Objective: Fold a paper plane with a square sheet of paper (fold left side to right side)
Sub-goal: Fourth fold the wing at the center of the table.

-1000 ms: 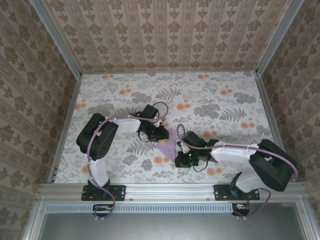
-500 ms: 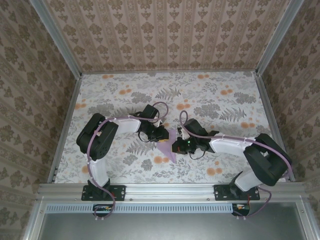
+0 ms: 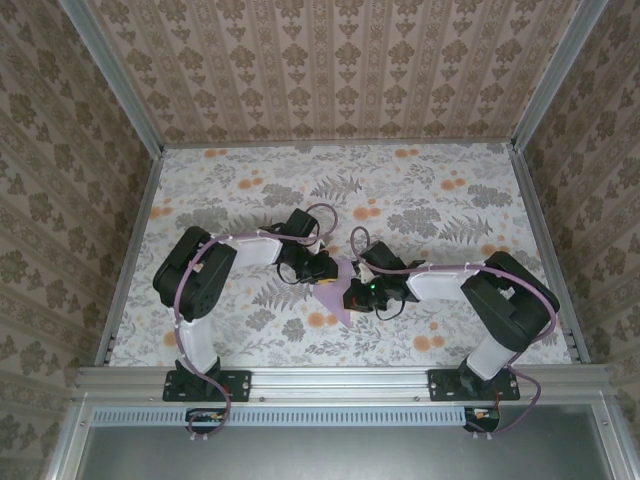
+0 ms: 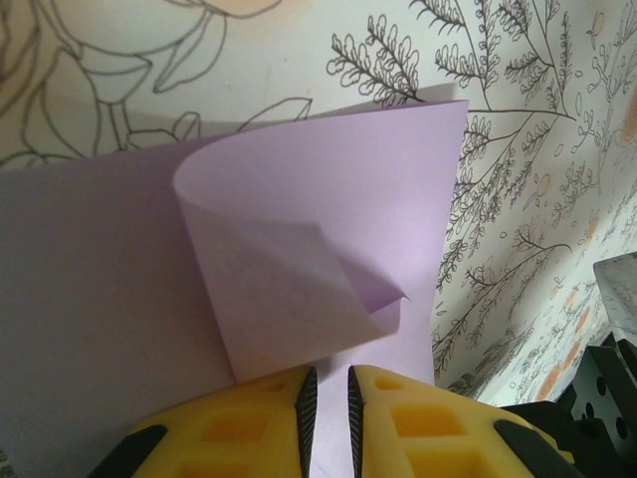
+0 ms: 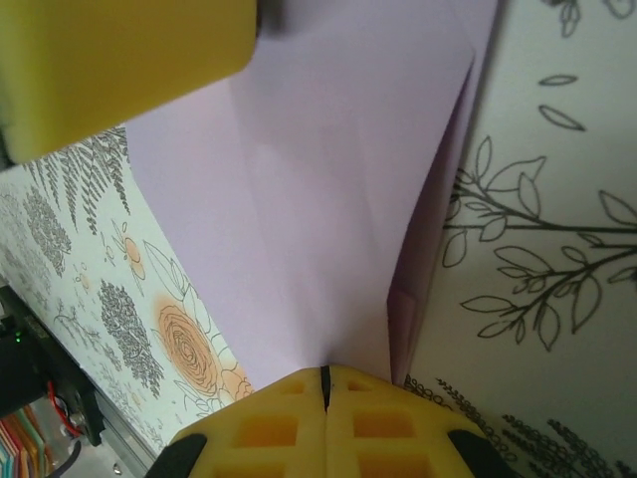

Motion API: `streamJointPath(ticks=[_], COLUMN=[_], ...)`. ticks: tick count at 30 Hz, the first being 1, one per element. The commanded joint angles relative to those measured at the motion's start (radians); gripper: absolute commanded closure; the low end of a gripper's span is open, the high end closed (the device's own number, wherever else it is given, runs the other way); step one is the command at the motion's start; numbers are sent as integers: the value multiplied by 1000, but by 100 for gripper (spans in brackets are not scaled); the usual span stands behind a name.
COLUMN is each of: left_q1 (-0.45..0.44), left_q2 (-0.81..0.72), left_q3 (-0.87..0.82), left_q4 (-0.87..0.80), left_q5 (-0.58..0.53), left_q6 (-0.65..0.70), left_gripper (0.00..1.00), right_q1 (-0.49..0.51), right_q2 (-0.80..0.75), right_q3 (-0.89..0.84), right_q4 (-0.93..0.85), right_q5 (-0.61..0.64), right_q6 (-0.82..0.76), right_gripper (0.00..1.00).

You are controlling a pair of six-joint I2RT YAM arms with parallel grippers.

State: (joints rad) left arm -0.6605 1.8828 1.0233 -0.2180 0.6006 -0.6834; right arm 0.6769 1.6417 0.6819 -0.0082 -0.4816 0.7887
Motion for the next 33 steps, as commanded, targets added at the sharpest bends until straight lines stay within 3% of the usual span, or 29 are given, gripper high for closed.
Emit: streamJointPath(ticks=[1,7,13,20,33], left_q1=[-1,6,-5,-53,-86], left_q2=[1,-91,-168,-140,-52], left_q3=[-5,-6,-53,-111,-128], left_q4=[-112,-61,4,88,112], left_q5=[-82,-70,12,92,78], left_q6=[29,58,58,20,-11], left_gripper=[78,71,73,81,84], right_q1=[12,24,26,27,35], right_q2=[28,45,61,78,89], right_q3=[-1,18,23,41,59], right_q4=[-93,-204,-232,-258,-288], right_q5=[57,114,140,143,156], right_q6=[-21,-57,-61,-72,-80], right_gripper=[100,100,100,100,100])
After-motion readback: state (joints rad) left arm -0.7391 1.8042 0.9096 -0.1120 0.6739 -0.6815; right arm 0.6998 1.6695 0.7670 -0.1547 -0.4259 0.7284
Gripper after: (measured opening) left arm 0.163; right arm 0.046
